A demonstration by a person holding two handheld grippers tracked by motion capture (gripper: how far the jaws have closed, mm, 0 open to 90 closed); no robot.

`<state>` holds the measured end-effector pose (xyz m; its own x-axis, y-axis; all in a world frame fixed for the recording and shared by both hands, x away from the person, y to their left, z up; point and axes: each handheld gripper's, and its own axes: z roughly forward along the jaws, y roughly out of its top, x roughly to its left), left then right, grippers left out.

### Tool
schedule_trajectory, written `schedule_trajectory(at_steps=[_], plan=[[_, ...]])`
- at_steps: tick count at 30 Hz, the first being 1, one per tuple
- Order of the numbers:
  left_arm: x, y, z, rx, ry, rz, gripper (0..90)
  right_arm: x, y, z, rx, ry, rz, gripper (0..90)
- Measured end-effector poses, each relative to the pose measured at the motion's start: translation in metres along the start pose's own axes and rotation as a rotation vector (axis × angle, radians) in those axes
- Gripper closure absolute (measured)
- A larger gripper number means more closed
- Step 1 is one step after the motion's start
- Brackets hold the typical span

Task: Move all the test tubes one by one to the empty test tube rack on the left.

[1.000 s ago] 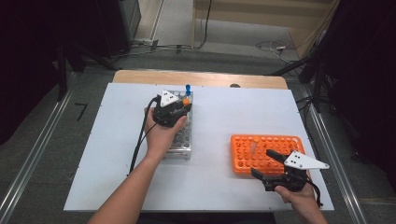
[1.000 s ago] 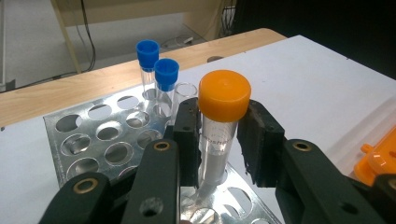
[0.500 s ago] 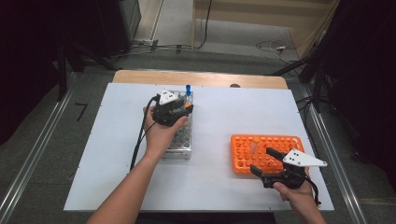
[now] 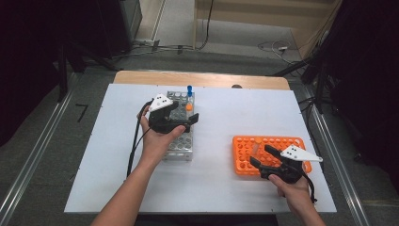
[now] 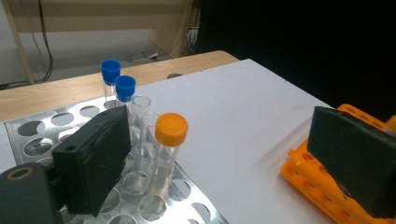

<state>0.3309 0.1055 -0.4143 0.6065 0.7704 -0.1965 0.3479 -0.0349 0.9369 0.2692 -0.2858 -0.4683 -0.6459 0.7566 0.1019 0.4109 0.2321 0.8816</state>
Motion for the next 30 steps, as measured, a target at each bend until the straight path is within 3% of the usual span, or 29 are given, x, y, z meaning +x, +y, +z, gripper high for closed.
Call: schedule_trajectory(at_steps=[10, 17, 26, 30], plan=[[-0.015, -0.018, -0.031, -0.008, -0.044, 0.014, 0.0, 0.001, -0.004, 0.016, 0.015, -0.049, 0.037, 36.9], [-0.028, -0.032, -0.045, 0.005, -0.062, 0.029, 0.0, 0.003, -0.006, 0.021, 0.005, -0.101, 0.024, 50.3], [-0.046, -0.044, -0.046, 0.038, -0.098, 0.047, 0.0, 0.003, -0.01, 0.026, 0.012, -0.158, 0.013, 70.7], [-0.049, -0.044, -0.045, 0.033, -0.1, 0.043, 0.0, 0.001, -0.011, 0.024, -0.001, -0.144, 0.012, 72.9]])
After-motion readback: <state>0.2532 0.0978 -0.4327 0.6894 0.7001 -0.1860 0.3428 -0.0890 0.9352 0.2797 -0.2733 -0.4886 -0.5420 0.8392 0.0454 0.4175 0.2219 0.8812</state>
